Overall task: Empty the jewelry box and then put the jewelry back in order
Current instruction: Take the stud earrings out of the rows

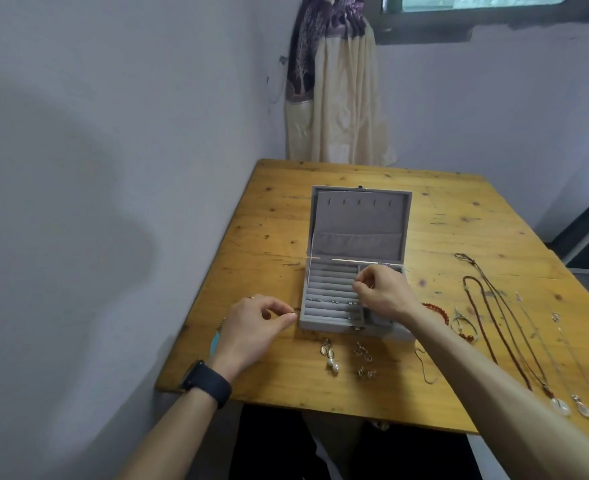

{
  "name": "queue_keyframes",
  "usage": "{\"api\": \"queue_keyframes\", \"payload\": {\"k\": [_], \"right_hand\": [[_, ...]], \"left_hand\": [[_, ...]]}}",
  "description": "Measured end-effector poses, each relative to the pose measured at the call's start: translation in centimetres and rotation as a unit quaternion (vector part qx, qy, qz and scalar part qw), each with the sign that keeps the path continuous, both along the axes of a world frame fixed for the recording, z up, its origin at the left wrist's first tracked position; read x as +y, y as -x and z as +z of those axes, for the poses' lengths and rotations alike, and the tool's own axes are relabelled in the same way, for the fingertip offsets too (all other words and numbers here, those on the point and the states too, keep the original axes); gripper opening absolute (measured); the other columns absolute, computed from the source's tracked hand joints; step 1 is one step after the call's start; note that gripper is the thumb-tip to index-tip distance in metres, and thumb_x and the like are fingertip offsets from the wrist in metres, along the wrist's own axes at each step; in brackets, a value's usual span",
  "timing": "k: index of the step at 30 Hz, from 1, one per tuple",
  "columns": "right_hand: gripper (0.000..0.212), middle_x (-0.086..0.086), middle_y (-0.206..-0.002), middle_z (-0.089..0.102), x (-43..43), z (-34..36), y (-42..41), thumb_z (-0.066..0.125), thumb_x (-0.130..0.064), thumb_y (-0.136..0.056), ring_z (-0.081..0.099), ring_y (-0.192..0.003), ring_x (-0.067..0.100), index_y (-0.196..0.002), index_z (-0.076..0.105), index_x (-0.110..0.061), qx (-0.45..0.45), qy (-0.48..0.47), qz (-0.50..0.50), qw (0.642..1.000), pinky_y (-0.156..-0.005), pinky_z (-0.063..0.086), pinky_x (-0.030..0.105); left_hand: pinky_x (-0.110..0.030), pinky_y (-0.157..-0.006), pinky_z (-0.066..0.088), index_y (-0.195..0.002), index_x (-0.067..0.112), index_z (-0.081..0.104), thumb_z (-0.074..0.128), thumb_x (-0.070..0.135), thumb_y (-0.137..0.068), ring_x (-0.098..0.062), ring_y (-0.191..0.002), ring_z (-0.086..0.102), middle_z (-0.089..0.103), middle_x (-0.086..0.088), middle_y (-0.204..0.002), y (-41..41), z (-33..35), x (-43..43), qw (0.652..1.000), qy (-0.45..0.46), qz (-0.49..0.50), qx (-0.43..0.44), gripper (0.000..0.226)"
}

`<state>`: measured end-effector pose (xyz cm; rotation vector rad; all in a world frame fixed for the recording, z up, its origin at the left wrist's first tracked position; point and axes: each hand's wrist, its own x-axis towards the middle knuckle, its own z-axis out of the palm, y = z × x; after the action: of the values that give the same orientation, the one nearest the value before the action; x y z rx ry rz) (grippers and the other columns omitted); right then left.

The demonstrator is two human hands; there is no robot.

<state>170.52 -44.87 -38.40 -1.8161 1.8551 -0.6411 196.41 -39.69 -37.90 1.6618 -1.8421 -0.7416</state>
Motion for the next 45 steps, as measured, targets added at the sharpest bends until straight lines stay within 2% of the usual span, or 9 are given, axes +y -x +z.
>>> {"api": "queue_keyframes", "payload": {"k": [4, 8, 11, 16, 20, 26, 33, 42, 45], "right_hand": [[0.004, -0.005, -0.092, 0.062, 3.5, 1.0, -0.6, 0.059, -0.023, -0.098, 0.060, -0.084, 0.010, -0.097, 0.058, -0.020, -0.105, 0.064, -0.021, 0.992, -0.071, 0.048, 0.023], [0.005, -0.007, -0.088, 0.066, 9.8, 0.8, -2.0, 0.063, -0.022, -0.096, 0.062, -0.078, 0.006, -0.097, 0.058, -0.024, -0.173, 0.083, -0.015, 0.981, -0.068, 0.053, 0.023], [0.015, -0.014, -0.090, 0.069, 14.0, -1.4, -3.1, 0.070, -0.022, -0.092, 0.064, -0.080, 0.005, -0.104, 0.064, -0.026, -0.159, 0.098, 0.005, 0.982, -0.069, 0.052, 0.020], [0.009, -0.019, -0.094, 0.067, 16.5, -5.4, -4.1, 0.072, -0.026, -0.091, 0.058, -0.082, 0.001, -0.099, 0.074, -0.029, -0.090, 0.094, 0.030, 0.991, -0.076, 0.051, 0.026], [0.012, -0.012, -0.096, 0.065, 16.7, -6.4, -4.7, 0.072, -0.029, -0.091, 0.059, -0.087, 0.008, -0.102, 0.077, -0.029, -0.078, 0.111, 0.008, 0.991, -0.077, 0.051, 0.028], [0.013, -0.007, -0.092, 0.067, 16.4, -7.0, -5.2, 0.074, -0.027, -0.089, 0.057, -0.078, 0.010, -0.102, 0.078, -0.025, -0.079, 0.134, -0.026, 0.987, -0.070, 0.049, 0.027], [0.017, -0.008, -0.094, 0.066, 16.9, -6.9, -4.9, 0.076, -0.027, -0.088, 0.054, -0.073, 0.002, -0.104, 0.077, -0.023, -0.088, 0.126, -0.042, 0.987, -0.069, 0.045, 0.017], [0.013, -0.006, -0.089, 0.065, 16.5, -6.7, -5.3, 0.075, -0.032, -0.088, 0.060, -0.078, 0.010, -0.099, 0.079, -0.026, -0.076, 0.121, -0.056, 0.988, -0.070, 0.053, 0.032], [0.014, -0.005, -0.088, 0.065, 16.4, -6.8, -5.4, 0.075, -0.032, -0.088, 0.060, -0.078, 0.012, -0.100, 0.080, -0.026, -0.069, 0.124, -0.063, 0.988, -0.070, 0.053, 0.033]], "left_hand": [[-0.023, -0.076, 0.049, -0.084, 0.037, 0.076, 0.074, 0.046, -0.082, 0.001, -0.087, 0.057, 0.067, 0.022, -0.087, 0.1, -0.6, 2.3, 1.000, 0.005, -0.022, -0.017, 0.010], [-0.029, -0.083, 0.048, -0.085, 0.037, 0.075, 0.074, 0.047, -0.082, 0.001, -0.090, 0.054, 0.065, 0.021, -0.090, 1.0, -2.1, 4.2, 0.999, 0.007, -0.047, -0.027, 0.011], [-0.033, -0.088, 0.047, -0.086, 0.037, 0.076, 0.074, 0.050, -0.080, 0.001, -0.095, 0.050, 0.063, 0.022, -0.092, 1.6, -3.2, 5.3, 0.998, -0.002, -0.056, -0.031, 0.015], [-0.038, -0.094, 0.043, -0.085, 0.040, 0.077, 0.074, 0.056, -0.077, -0.004, -0.102, 0.047, 0.060, 0.024, -0.101, 2.3, -4.6, 6.2, 0.996, 0.029, -0.051, -0.063, 0.018], [-0.037, -0.092, 0.041, -0.088, 0.040, 0.078, 0.074, 0.054, -0.079, -0.006, -0.102, 0.045, 0.060, 0.023, -0.103, 2.6, -4.7, 6.6, 0.995, 0.048, -0.046, -0.079, 0.017], [-0.039, -0.090, 0.043, -0.088, 0.039, 0.079, 0.074, 0.056, -0.077, -0.009, -0.102, 0.049, 0.062, 0.021, -0.100, 2.6, -4.9, 6.9, 0.995, 0.065, -0.032, -0.064, 0.021], [-0.040, -0.090, 0.042, -0.090, 0.041, 0.078, 0.074, 0.057, -0.078, -0.009, -0.104, 0.046, 0.062, 0.023, -0.102, 2.7, -4.8, 6.9, 0.996, 0.046, -0.031, -0.064, 0.021], [-0.037, -0.091, 0.038, -0.090, 0.042, 0.077, 0.073, 0.057, -0.079, -0.009, -0.106, 0.044, 0.061, 0.023, -0.106, 2.6, -4.8, 6.7, 0.996, 0.034, -0.047, -0.074, 0.019], [-0.036, -0.089, 0.038, -0.090, 0.042, 0.077, 0.073, 0.057, -0.079, -0.009, -0.105, 0.044, 0.061, 0.024, -0.104, 2.5, -4.9, 6.7, 0.996, 0.038, -0.045, -0.071, 0.018]]}}
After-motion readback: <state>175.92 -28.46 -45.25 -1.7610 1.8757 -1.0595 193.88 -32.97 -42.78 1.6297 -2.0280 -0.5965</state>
